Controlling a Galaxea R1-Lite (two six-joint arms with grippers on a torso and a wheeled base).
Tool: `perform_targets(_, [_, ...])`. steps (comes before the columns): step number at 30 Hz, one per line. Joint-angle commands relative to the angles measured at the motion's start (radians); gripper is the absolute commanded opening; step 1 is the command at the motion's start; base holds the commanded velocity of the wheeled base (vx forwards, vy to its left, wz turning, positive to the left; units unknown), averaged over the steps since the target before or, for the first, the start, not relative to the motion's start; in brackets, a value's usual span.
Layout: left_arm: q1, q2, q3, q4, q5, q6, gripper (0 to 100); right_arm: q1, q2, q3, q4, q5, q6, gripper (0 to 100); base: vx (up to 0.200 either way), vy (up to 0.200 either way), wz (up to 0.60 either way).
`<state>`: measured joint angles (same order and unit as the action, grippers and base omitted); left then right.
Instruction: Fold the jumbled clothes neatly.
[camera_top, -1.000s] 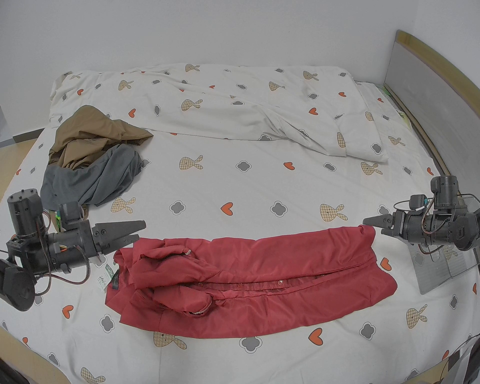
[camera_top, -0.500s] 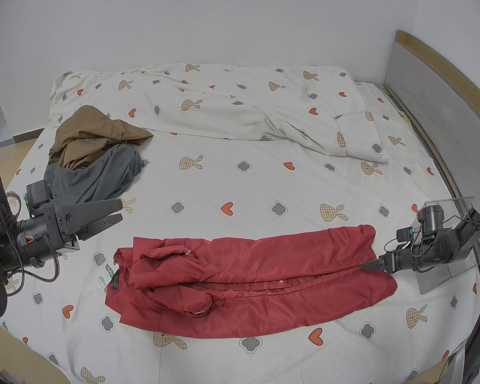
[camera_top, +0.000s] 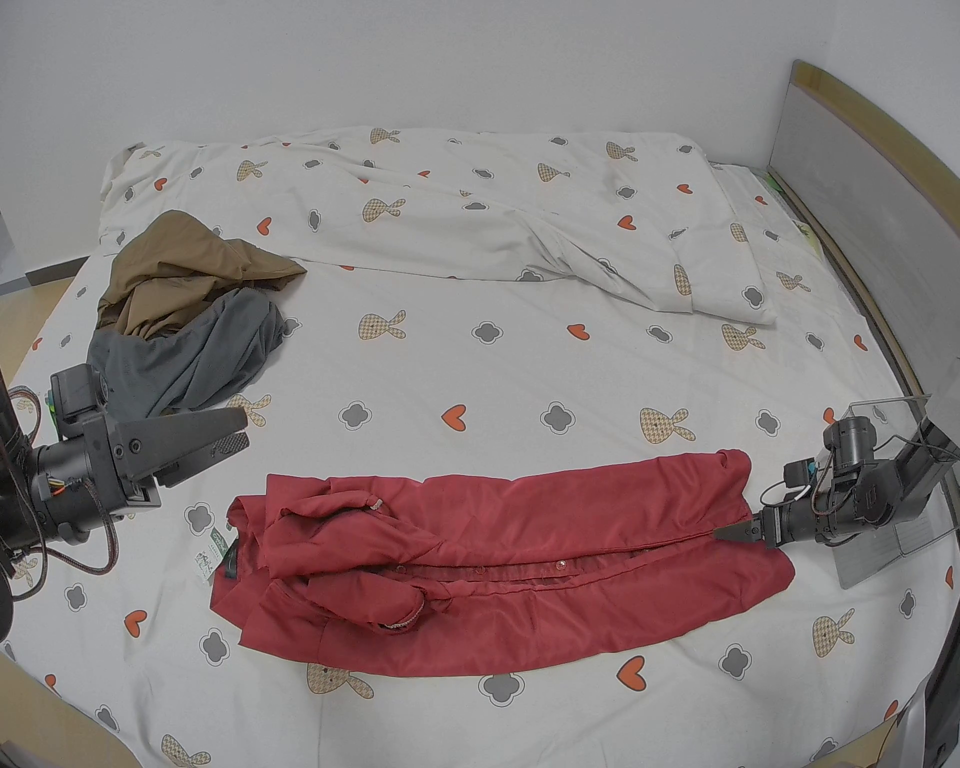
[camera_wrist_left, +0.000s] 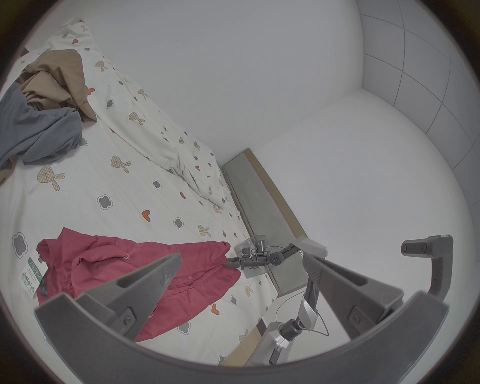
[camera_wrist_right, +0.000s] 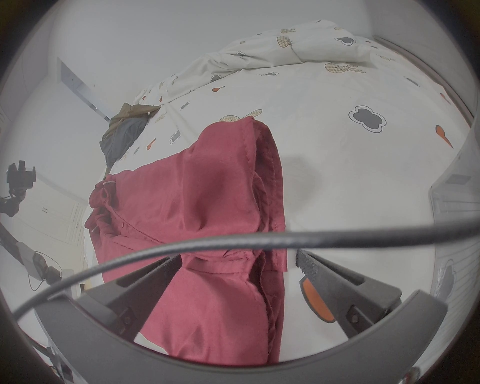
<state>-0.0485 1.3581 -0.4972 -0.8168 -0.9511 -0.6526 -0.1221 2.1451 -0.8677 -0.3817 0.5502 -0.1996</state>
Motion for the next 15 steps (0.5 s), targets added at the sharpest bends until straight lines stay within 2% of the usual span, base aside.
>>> perform_targets(1, [-0.005, 0.003, 0.005, -0.001, 0.0, 0.001, 100, -0.001, 0.013, -0.011, 0.001, 0.01, 0.002, 100, 0.0, 0.0, 0.0])
perform_targets(3, [-0.007, 0.004, 0.006, -0.001, 0.0, 0.001, 100, -0.001, 0.041, -0.031, 0.006, 0.054, 0.003, 100, 0.0, 0.0, 0.0])
perform_targets(9, [-0.013, 0.009, 0.012, -0.001, 0.0, 0.002, 100, 0.004, 0.079, -0.057, 0.004, 0.111, 0.057, 100, 0.0, 0.0, 0.0])
perform_targets(15, [-0.024, 0.013, 0.016, -0.001, 0.0, 0.007, 100, -0.004, 0.099, -0.07, 0.003, 0.217, 0.112, 100, 0.0, 0.0, 0.0])
